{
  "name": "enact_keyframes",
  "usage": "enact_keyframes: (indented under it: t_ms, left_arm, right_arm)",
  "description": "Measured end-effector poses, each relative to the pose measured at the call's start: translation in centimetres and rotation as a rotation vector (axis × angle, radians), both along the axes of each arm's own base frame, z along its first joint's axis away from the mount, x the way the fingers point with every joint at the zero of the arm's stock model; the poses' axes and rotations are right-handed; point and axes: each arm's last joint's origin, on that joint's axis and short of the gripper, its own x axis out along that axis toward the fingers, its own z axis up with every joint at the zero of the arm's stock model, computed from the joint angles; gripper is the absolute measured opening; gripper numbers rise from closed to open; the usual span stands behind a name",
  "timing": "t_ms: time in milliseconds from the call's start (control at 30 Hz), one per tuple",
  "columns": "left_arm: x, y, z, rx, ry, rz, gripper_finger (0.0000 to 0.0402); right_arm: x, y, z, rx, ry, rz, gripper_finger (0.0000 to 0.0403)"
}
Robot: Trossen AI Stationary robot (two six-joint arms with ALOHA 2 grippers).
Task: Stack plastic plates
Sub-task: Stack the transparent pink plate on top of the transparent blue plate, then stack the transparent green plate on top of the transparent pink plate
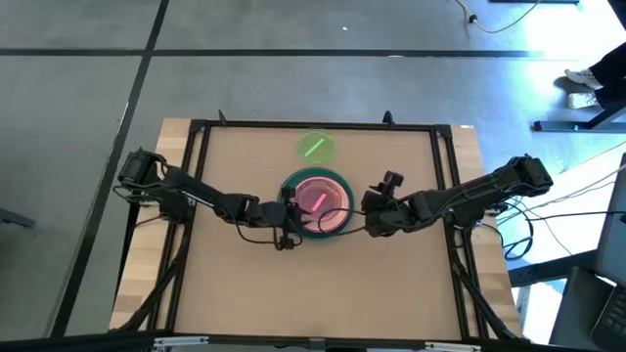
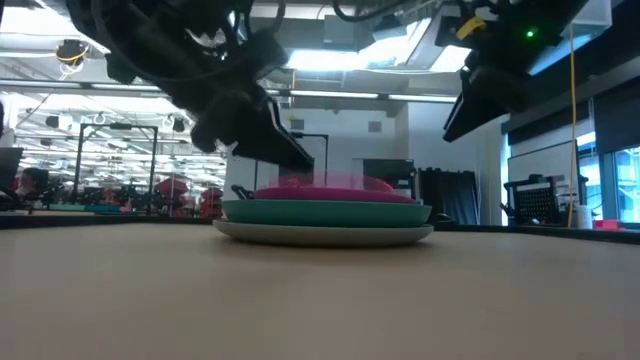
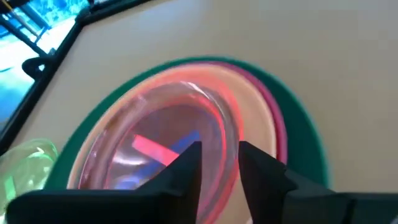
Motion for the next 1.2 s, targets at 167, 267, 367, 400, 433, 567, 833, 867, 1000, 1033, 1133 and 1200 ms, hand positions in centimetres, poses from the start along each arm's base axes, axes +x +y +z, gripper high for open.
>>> enact_keyframes:
  t_ms: [167, 267, 367, 400, 433, 567, 833, 867, 1000, 1033, 1133, 1200]
  left_arm:
    - [-1.0, -0.7, 1.5, 0.01, 0.005, -0.022, 0.011]
    - [-1.3, -0.6, 2.6, 0.019, -0.034, 0.014, 0.011]
    - [-1.4, 0.1, 3.1, 0.032, -0.064, 0.094, 0.0109]
    - [-1.3, 0.5, 3.1, 0.032, -0.069, 0.127, 0.0109]
    - [-1.3, 1.0, 3.1, 0.026, -0.068, 0.157, 0.0109]
    - [-1.3, 3.5, 2.8, -0.069, -0.059, 0.245, 0.0125]
    - [-2.1, 11.1, 2.6, -0.212, -0.043, 0.445, 0.0188]
    - [-2.3, 12.0, 2.8, -0.213, -0.046, 0.48, 0.0191]
    - [-2.8, 15.6, 3.9, -0.241, -0.069, 0.558, 0.0193]
    - [-2.8, 16.4, 4.3, -0.255, -0.072, 0.567, 0.0193]
    - [-2.8, 18.7, 5.0, -0.272, -0.06, 0.633, 0.0194]
    - [-2.8, 20.1, 5.0, -0.292, -0.033, 0.694, 0.0194]
  right_arm:
    - [0.2, 0.0, 0.0, -0.013, -0.004, 0.029, 0.0177]
    - [0.4, -0.3, -0.8, -0.03, -0.005, 0.063, 0.0177]
    - [0.6, -0.9, -2.1, -0.006, -0.035, 0.064, 0.0177]
    - [0.5, -1.2, -2.7, 0.006, -0.037, 0.069, 0.0177]
    - [0.5, -1.5, -3.3, 0.019, -0.037, 0.073, 0.0177]
    - [0.3, -2.6, -4.8, 0.03, -0.049, 0.085, 0.0177]
    - [0.7, -4.4, -5.2, 0.034, -0.061, 0.108, 0.0177]
    - [0.7, -4.6, -5.2, 0.032, -0.067, 0.107, 0.0177]
    - [0.8, -5.3, -5.2, 0.031, -0.076, 0.091, 0.0177]
    - [0.8, -5.5, -5.3, 0.031, -0.084, 0.083, 0.0177]
    - [0.5, -6.1, -6.0, 0.043, -0.091, 0.07, 0.0177]
    - [0.3, -6.3, -6.3, 0.056, -0.088, 0.07, 0.0177]
